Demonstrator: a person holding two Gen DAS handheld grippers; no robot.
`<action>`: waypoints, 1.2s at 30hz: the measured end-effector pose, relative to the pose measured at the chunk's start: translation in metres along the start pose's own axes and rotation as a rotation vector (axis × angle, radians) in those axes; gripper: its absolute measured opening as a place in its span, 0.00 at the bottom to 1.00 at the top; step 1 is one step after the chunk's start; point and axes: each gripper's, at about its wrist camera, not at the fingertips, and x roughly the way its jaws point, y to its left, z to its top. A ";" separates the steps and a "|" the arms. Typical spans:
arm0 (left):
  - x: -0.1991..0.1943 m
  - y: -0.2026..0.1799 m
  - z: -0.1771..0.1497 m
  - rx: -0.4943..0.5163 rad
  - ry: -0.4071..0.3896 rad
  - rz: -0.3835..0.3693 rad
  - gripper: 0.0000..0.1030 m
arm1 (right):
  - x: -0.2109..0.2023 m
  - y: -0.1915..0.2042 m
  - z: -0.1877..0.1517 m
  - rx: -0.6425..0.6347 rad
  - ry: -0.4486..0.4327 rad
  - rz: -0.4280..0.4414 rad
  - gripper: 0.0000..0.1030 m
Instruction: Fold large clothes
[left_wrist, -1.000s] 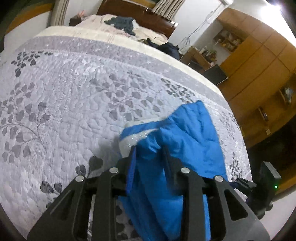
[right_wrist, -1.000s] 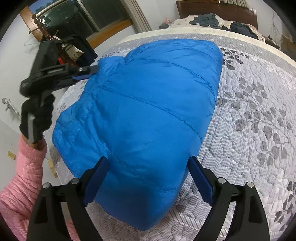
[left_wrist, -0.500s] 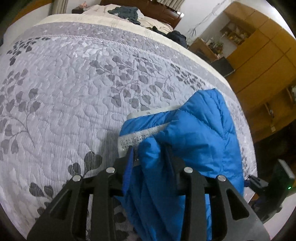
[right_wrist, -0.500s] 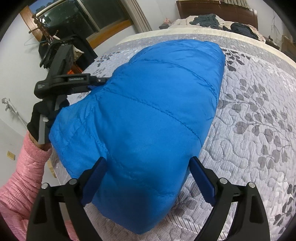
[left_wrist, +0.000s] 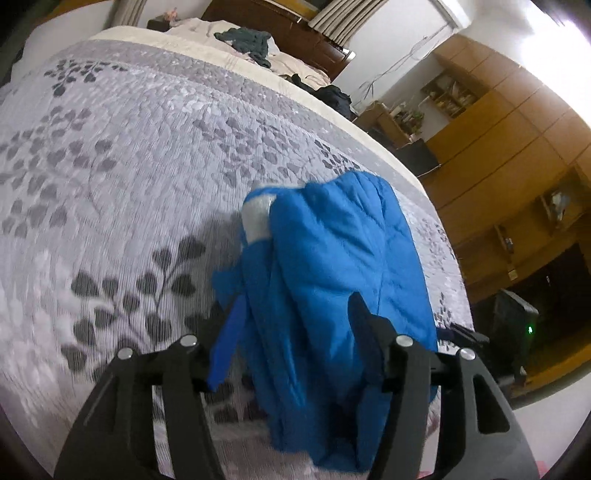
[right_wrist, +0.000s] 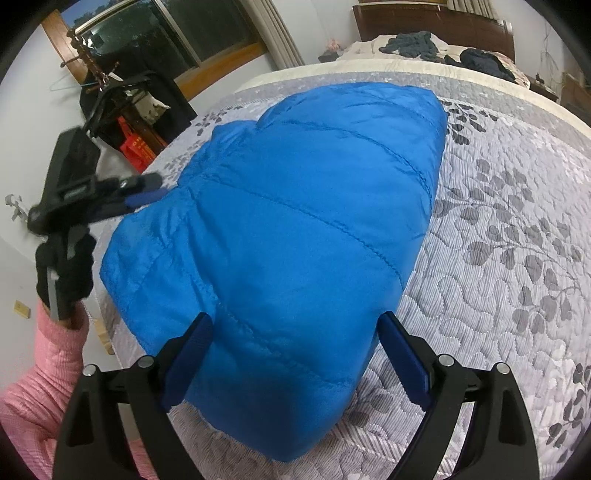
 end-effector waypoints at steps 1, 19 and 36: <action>-0.003 0.001 -0.006 -0.005 -0.008 -0.008 0.57 | 0.000 0.000 0.000 0.001 0.000 0.000 0.89; 0.002 0.004 -0.017 0.002 -0.034 -0.139 0.74 | -0.019 -0.034 0.002 0.160 -0.050 0.194 0.89; 0.045 0.008 -0.001 0.025 0.062 -0.192 0.87 | 0.018 -0.107 0.009 0.373 -0.037 0.496 0.90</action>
